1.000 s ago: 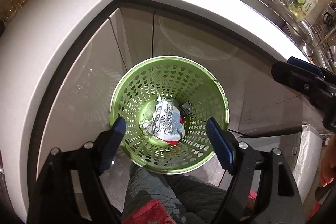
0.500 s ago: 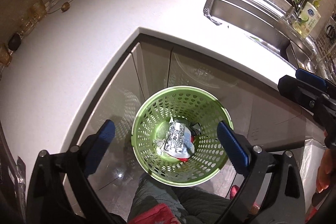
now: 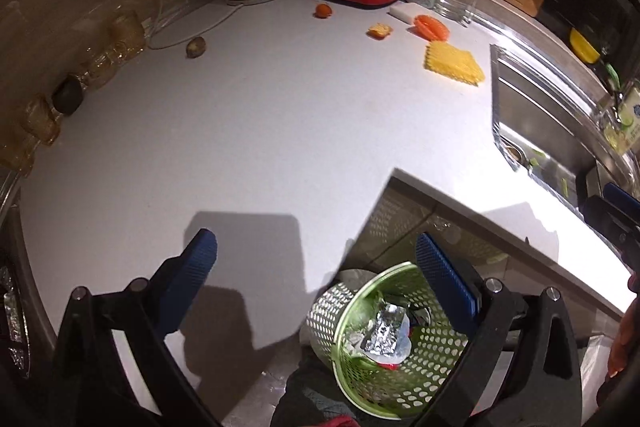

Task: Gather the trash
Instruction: 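Move both grippers back over the counter toward the taro and bread slice, then grasp the brown taro with the left gripper while the right gripper grasps the bread slice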

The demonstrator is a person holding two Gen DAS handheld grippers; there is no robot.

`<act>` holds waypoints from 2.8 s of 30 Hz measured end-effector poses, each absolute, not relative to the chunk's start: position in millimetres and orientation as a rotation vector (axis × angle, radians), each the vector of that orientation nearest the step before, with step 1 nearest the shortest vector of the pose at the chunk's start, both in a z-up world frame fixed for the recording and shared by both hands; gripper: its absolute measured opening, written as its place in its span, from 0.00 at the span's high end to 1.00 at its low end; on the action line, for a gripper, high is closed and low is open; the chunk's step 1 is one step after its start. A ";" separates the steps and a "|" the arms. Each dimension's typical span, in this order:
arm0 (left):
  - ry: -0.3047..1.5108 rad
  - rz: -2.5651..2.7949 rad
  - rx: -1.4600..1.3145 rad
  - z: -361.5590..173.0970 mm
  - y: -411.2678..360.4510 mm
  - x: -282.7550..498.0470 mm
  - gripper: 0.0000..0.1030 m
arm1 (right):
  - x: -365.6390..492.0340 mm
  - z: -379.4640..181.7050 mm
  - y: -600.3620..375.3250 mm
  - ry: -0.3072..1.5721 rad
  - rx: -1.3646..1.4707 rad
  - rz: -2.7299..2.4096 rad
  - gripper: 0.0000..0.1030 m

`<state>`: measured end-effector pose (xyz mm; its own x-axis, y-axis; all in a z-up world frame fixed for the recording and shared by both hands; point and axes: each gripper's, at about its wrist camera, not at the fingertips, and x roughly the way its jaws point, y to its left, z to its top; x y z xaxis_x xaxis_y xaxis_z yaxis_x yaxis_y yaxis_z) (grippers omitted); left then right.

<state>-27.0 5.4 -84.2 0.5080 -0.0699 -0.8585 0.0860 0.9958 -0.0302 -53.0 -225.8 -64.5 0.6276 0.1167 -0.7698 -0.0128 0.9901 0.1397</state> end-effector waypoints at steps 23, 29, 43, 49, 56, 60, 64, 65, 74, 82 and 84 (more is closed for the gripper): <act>0.954 0.084 -0.062 -119.4 118.1 211.6 0.08 | 206.5 -83.8 -138.9 0.874 0.094 0.037 0.02; 0.975 0.109 -0.082 -143.9 131.1 254.6 0.08 | 263.6 -109.1 -138.0 0.893 0.114 -0.026 0.02; 1.012 0.154 -0.091 -172.9 137.2 288.0 0.27 | 324.9 -156.6 -147.7 0.966 0.112 -0.168 0.20; 0.999 0.127 -0.097 -170.5 134.9 294.1 0.64 | 331.3 -160.9 -147.9 0.989 0.098 -0.165 0.74; 0.994 0.103 -0.099 -170.0 132.0 292.4 0.66 | 331.3 -155.3 -148.0 0.986 0.108 -0.136 0.89; 0.988 0.093 -0.102 -165.0 127.7 287.9 0.66 | 326.9 -152.0 -149.3 0.991 0.128 -0.119 0.90; 0.980 0.074 -0.096 -155.8 119.8 279.4 0.66 | 314.6 -144.0 -150.3 0.983 0.136 -0.106 0.90; 0.981 0.066 -0.096 -153.2 117.7 276.1 0.66 | 310.6 -140.8 -151.0 0.979 0.139 -0.102 0.90; 0.995 -0.016 -0.083 -131.0 86.2 220.9 0.66 | 237.4 -104.2 -151.3 0.934 0.143 -0.024 0.90; 1.004 -0.105 -0.063 -114.5 40.8 146.3 0.66 | 140.1 -87.4 -162.7 0.925 0.140 0.038 0.90; 1.005 -0.125 -0.056 -111.7 29.3 127.0 0.66 | 116.4 -85.0 -169.1 0.926 0.143 0.044 0.90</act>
<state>127.0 29.3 -111.7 0.5297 -0.1308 -0.8381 0.0792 0.9914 -0.1046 116.4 -169.1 -85.0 0.6010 0.0997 -0.7930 0.0235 0.9896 0.1422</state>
